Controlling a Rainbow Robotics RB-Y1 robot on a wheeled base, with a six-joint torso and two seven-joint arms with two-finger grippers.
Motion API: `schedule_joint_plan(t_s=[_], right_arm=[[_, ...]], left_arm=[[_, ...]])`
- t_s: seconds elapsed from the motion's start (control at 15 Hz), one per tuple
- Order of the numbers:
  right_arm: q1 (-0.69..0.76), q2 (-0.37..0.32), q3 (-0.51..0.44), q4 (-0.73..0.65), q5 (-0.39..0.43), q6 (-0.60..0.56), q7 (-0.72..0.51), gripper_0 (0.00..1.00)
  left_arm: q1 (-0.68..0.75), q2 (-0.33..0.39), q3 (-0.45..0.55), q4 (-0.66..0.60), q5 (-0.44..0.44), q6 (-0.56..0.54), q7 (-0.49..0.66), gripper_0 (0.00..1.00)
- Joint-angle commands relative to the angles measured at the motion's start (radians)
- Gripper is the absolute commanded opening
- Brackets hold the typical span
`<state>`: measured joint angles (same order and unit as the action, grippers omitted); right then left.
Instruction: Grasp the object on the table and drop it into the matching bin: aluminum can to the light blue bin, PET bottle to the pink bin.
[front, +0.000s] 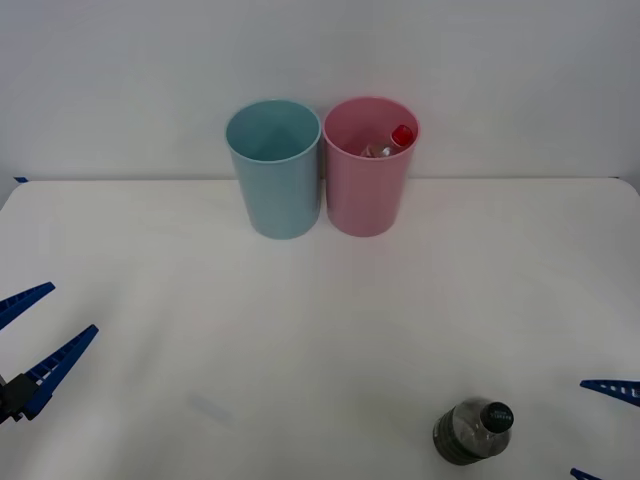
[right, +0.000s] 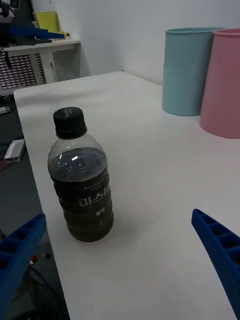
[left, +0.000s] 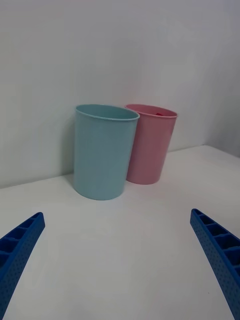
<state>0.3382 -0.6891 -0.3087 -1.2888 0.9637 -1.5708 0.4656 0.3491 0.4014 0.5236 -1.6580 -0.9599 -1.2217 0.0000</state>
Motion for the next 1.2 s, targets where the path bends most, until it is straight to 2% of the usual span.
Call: schedule_joint_plan(t_s=[0.07,0.6,0.8,1.2], right_arm=[[-0.027,0.034,0.033,0.049,0.001,0.0,0.071,1.0],[-0.071,0.16,0.054,0.065,0.105,0.008,0.126,1.0],[-0.087,0.181,0.071,0.065,0.133,0.028,0.142,1.0],[-0.111,0.203,0.165,0.065,0.133,0.107,0.169,1.0]], left_arm=[[0.0,0.0,0.0,0.0,0.0,0.0,0.0,1.0],[0.0,0.0,0.0,0.0,0.0,0.0,0.0,1.0],[0.0,0.0,0.0,0.0,0.0,0.0,0.0,1.0],[0.0,0.0,0.0,0.0,0.0,0.0,0.0,1.0]])
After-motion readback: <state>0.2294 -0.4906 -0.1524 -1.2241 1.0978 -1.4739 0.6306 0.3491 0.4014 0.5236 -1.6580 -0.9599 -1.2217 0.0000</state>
